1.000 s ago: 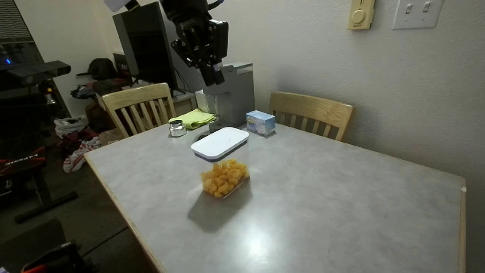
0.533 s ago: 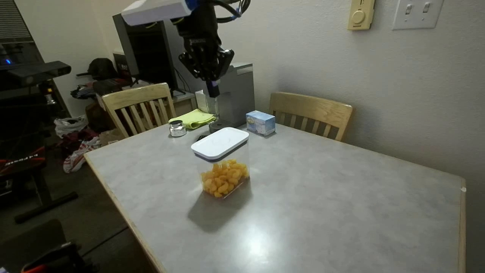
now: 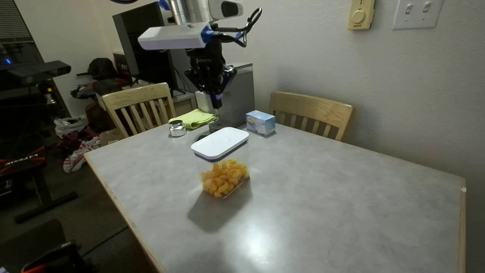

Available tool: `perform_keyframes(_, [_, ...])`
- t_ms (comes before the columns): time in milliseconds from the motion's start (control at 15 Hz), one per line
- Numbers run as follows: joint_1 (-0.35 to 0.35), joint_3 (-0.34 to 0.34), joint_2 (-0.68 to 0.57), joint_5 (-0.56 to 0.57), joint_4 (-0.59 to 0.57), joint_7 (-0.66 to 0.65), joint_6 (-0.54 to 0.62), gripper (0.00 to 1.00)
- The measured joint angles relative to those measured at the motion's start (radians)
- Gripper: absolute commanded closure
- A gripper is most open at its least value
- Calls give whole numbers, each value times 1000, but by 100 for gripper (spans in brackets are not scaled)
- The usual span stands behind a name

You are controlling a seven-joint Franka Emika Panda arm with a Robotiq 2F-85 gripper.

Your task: Pick up the white lid and put it on the table. Pick up the white lid and put it back on the container.

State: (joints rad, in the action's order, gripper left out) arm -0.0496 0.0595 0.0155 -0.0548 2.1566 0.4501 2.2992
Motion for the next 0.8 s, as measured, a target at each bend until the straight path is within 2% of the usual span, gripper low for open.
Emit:
perform_keyframes(200, [7,-10,-11,49,12,-11,121,100])
perform_keyframes(400, [8,-16,-31,94,34,-39,194,100])
perform_keyframes(800, [9,-22,-103,98,48,-96,204,100])
